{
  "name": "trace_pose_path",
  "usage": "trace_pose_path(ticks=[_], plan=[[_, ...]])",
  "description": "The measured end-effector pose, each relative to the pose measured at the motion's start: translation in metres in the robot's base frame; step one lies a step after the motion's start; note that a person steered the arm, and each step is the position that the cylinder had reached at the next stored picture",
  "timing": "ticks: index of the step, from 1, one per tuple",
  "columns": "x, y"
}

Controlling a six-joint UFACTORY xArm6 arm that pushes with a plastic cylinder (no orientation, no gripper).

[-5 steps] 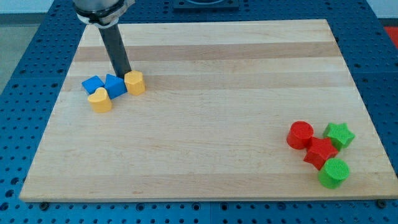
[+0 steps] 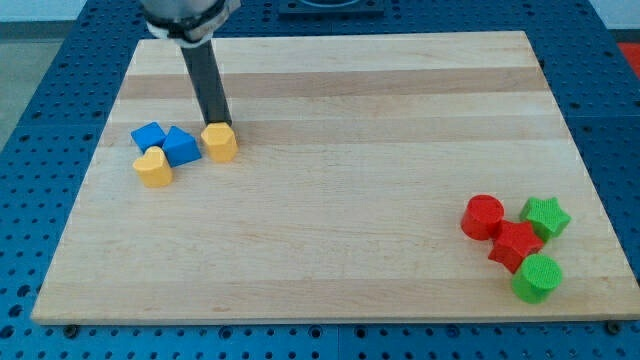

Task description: Move the hexagon to the bottom right side of the triangle

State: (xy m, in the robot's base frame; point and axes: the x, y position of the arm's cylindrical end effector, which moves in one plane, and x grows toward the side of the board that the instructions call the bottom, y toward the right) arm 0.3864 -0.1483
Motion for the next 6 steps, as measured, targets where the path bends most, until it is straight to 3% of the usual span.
trace_pose_path(ticks=[3,4,6], plan=[[-0.001,-0.002],[-0.043,-0.036],[-0.065,-0.155]])
